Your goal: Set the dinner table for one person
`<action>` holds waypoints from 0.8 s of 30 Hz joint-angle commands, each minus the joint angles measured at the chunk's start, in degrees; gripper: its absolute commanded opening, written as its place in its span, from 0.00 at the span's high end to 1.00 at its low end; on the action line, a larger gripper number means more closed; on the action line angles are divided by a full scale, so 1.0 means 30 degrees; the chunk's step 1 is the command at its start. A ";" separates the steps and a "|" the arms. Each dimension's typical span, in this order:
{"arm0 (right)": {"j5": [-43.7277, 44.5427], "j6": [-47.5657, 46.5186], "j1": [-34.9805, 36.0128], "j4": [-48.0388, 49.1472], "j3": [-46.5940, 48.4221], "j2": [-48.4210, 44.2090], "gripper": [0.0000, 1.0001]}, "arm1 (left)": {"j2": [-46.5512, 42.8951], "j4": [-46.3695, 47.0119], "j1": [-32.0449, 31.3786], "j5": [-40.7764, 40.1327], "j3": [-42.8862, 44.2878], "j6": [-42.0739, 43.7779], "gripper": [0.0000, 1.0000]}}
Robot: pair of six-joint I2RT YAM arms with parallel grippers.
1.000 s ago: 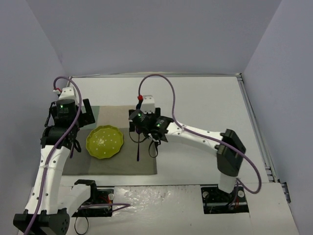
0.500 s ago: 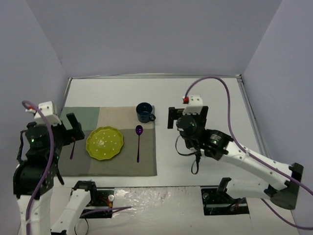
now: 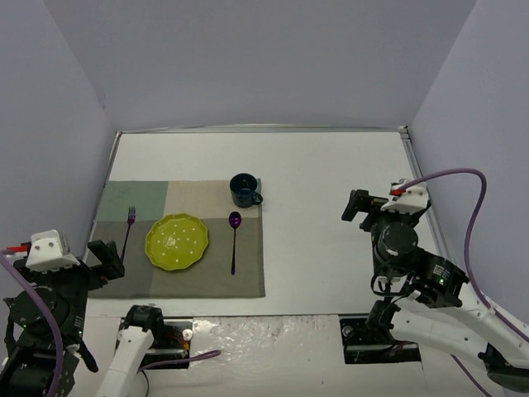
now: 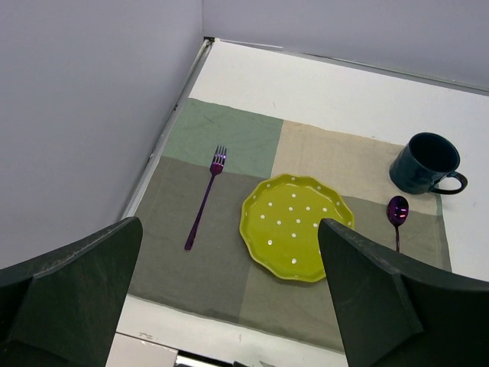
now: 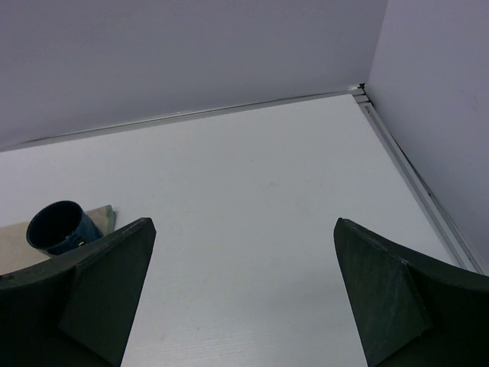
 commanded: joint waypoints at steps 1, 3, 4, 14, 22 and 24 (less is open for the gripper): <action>0.1497 -0.1480 -0.0042 0.1556 -0.0393 -0.0621 0.00 | -0.1318 0.0994 -0.0279 -0.0936 -0.0558 0.0410 0.03; 0.1601 -0.1594 -0.0042 0.1706 -0.0655 -0.0745 0.00 | -0.1547 0.0977 -0.0297 -0.1093 -0.0742 0.0558 0.03; 0.1686 -0.1618 -0.0042 0.1753 -0.0775 -0.0799 0.00 | -0.1588 0.0951 -0.0323 -0.1171 -0.0834 0.0605 0.03; 0.2415 -0.1829 -0.0042 0.2258 -0.1026 -0.1881 0.00 | -0.1255 0.1064 -0.0590 -0.0612 -0.1818 0.0315 0.03; 0.2609 -0.2027 -0.0042 0.2518 -0.1349 -0.2405 0.00 | -0.1419 0.0847 -0.0660 -0.0229 -0.2307 -0.0011 0.03; 0.2584 -0.1973 -0.0042 0.2576 -0.1378 -0.2431 0.00 | -0.1386 0.0817 -0.0660 -0.0249 -0.2277 -0.0041 0.03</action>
